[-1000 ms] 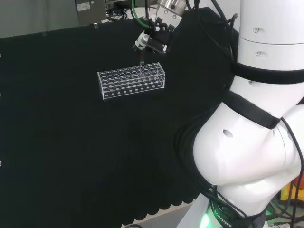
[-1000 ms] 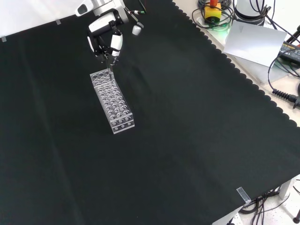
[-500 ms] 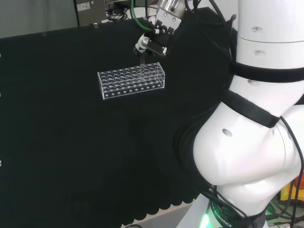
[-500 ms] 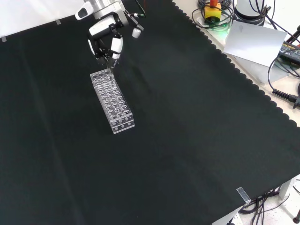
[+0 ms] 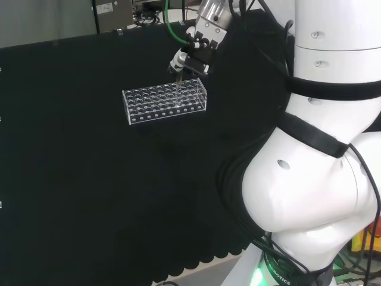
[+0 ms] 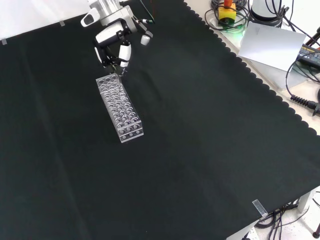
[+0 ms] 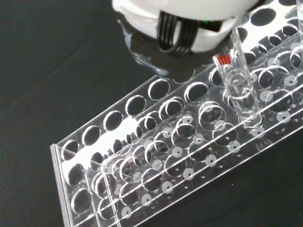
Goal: Put the test tube back in the rack.
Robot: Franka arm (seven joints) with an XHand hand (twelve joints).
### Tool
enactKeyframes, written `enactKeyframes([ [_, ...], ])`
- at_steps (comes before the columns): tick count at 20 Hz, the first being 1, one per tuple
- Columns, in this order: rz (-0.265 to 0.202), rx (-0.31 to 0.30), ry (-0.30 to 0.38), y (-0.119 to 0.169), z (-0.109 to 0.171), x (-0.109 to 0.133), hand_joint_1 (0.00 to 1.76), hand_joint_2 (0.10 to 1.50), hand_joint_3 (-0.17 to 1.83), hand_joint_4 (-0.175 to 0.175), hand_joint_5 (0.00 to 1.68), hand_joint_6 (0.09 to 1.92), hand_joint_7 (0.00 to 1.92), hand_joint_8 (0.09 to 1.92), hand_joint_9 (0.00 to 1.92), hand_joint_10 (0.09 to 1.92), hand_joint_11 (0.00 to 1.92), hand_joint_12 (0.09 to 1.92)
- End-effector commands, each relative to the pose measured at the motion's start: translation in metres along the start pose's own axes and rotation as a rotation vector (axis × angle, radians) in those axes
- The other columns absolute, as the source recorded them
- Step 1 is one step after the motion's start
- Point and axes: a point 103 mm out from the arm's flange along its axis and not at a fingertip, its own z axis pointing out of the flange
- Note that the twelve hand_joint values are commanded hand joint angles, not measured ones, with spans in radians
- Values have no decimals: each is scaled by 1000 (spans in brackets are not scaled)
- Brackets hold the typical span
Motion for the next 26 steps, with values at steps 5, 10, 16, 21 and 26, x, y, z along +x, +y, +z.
enactKeyframes([
  [5, 7, 29, -6, 1, 22, -6, 1428, 864, 137, -175, 1420, 210, 1856, 142, 1426, 271, 1258, 856],
  [10, 9, 43, -9, 1, 29, -8, 1428, 864, 137, -175, 1420, 211, 1856, 142, 1425, 271, 1258, 857],
  [16, 8, 43, -10, 2, 31, -9, 1428, 864, 137, -175, 1420, 211, 1856, 142, 1425, 272, 1258, 857],
  [21, 3, 106, 92, 4, 28, -12, 1389, 735, 407, -175, 1392, 316, 1522, 365, 1486, 173, 1122, 1005],
  [26, -13, 154, 122, 4, 24, -11, 1015, 592, 505, 19, 597, 516, 616, 812, 791, 619, 507, 1404],
])
